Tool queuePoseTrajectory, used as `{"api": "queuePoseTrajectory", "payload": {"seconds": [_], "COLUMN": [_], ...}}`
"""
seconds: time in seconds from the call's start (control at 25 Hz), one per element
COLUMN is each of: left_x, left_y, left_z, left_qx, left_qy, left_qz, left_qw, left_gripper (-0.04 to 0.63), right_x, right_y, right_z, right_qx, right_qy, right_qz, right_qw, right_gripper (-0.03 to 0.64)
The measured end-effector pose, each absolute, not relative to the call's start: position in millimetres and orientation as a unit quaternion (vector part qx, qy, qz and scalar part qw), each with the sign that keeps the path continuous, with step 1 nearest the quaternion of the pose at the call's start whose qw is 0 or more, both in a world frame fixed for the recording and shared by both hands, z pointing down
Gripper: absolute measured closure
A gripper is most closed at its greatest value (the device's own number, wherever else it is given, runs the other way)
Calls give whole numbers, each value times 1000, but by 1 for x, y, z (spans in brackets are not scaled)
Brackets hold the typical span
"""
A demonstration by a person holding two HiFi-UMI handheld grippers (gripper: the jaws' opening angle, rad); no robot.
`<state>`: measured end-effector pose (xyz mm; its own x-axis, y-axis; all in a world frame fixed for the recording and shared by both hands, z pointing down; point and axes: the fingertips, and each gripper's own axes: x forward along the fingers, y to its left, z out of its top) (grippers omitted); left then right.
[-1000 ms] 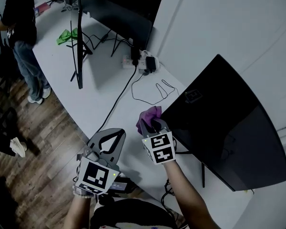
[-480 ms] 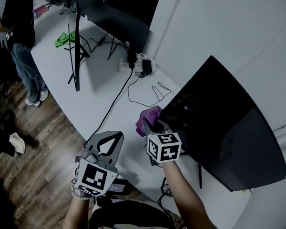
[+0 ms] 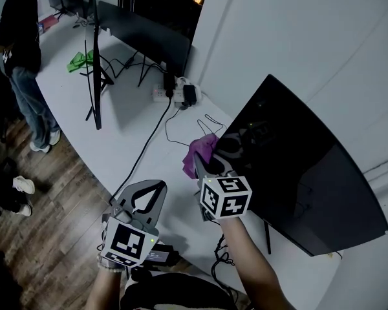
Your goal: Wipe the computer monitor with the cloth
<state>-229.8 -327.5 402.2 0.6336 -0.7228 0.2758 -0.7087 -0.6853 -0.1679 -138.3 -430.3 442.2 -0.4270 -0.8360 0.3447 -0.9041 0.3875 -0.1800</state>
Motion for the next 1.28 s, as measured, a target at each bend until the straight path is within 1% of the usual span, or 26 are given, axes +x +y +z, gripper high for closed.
{"api": "queuePoseTrajectory", "payload": {"seconds": [0.48,0.84,1.28], "left_x": [-214,-208,-201], "left_y": [-324,-322,-317], "left_z": [393,386,385], "left_qx": [-912,-913,-918], "left_qy": [380,376,365], "left_qz": [-154,-151,-152], "left_qw": [32,40,43], "left_gripper": [589,589,589], "right_x": [-123,-115,-109], "right_y": [-434,-434,-438], "right_z": [379,328,272], "right_qx": [543,540,532], "right_qy": [-829,-829,-830], "right_qz": [123,144,141], "right_qw": [56,-26,-90], "right_gripper": [548,546,548]}}
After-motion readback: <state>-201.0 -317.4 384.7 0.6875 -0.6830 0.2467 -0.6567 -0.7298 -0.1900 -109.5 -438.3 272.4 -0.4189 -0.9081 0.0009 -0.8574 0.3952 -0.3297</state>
